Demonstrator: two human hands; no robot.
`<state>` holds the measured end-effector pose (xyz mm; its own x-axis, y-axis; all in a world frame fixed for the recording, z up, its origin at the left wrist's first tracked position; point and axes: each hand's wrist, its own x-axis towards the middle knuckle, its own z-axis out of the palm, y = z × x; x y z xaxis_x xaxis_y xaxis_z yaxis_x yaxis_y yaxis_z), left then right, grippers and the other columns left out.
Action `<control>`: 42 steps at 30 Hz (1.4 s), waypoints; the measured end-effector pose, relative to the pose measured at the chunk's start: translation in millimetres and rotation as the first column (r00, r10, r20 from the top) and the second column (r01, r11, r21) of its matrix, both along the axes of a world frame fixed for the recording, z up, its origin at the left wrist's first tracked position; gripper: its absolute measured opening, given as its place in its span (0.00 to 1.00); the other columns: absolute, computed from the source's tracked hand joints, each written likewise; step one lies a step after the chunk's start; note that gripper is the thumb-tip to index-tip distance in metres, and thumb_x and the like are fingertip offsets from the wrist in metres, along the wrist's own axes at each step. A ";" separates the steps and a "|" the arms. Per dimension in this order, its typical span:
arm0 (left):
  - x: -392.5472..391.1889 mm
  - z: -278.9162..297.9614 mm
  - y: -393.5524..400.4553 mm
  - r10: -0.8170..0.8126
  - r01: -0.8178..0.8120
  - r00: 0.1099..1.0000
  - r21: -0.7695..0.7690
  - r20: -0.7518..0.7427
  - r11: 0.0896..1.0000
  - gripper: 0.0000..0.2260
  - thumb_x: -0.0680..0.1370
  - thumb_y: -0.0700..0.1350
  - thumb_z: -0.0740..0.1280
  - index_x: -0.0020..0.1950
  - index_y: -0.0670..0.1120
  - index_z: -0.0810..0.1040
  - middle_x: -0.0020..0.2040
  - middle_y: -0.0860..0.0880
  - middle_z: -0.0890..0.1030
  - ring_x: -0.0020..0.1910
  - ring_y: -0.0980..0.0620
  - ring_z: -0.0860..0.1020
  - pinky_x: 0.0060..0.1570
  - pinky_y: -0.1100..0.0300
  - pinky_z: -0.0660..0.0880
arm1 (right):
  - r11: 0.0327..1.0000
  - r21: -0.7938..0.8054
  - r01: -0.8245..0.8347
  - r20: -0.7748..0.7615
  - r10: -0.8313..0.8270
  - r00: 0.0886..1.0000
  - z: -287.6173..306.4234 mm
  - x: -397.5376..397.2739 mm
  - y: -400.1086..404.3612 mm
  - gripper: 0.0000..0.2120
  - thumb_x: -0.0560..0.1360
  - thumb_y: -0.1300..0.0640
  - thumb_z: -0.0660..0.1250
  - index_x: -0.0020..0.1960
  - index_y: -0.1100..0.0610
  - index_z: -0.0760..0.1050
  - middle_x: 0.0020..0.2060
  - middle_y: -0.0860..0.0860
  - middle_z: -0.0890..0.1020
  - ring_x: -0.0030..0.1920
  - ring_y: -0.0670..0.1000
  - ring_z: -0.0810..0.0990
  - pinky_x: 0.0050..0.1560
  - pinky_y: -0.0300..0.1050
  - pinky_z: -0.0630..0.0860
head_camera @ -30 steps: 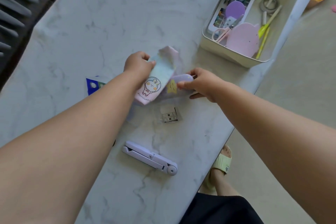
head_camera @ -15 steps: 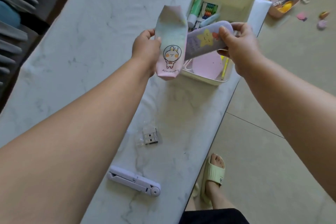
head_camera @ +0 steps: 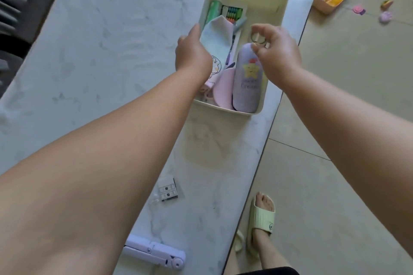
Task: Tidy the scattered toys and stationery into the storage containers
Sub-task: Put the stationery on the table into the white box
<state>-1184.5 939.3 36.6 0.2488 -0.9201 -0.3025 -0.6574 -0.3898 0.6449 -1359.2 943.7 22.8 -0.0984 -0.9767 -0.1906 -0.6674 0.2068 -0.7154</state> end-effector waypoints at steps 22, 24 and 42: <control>168.4 -11.1 189.5 0.213 -0.247 0.963 0.229 0.165 0.942 0.20 0.75 0.33 0.54 0.56 0.49 0.79 0.53 0.47 0.79 0.49 0.46 0.77 0.41 0.61 0.69 | 0.779 0.111 -0.617 0.043 0.617 0.786 -6.2 166.7 164.6 0.15 0.73 0.62 0.65 0.56 0.48 0.78 0.51 0.49 0.76 0.54 0.51 0.76 0.51 0.48 0.76; 178.2 -17.0 207.0 0.138 -0.200 0.963 0.271 0.231 0.942 0.21 0.75 0.33 0.56 0.60 0.50 0.77 0.59 0.46 0.76 0.55 0.46 0.76 0.46 0.60 0.70 | 0.707 0.243 -0.664 0.000 0.685 0.729 -16.3 176.8 183.3 0.16 0.74 0.58 0.66 0.61 0.48 0.75 0.55 0.49 0.75 0.57 0.51 0.74 0.50 0.46 0.74; 184.8 -63.3 227.7 -0.266 0.089 0.823 0.348 0.503 0.933 0.20 0.74 0.34 0.66 0.65 0.39 0.66 0.65 0.40 0.68 0.62 0.42 0.69 0.55 0.53 0.72 | 0.692 0.458 -0.559 -0.229 0.699 0.678 -60.6 209.6 202.3 0.07 0.71 0.53 0.73 0.44 0.50 0.75 0.48 0.51 0.75 0.46 0.55 0.76 0.40 0.43 0.69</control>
<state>-999.7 1167.0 -26.7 0.2925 -0.8520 -0.4341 -0.9377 -0.3445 0.0443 -1149.6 1146.0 -37.9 0.3877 -0.7099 -0.5880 -0.9100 -0.1931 -0.3669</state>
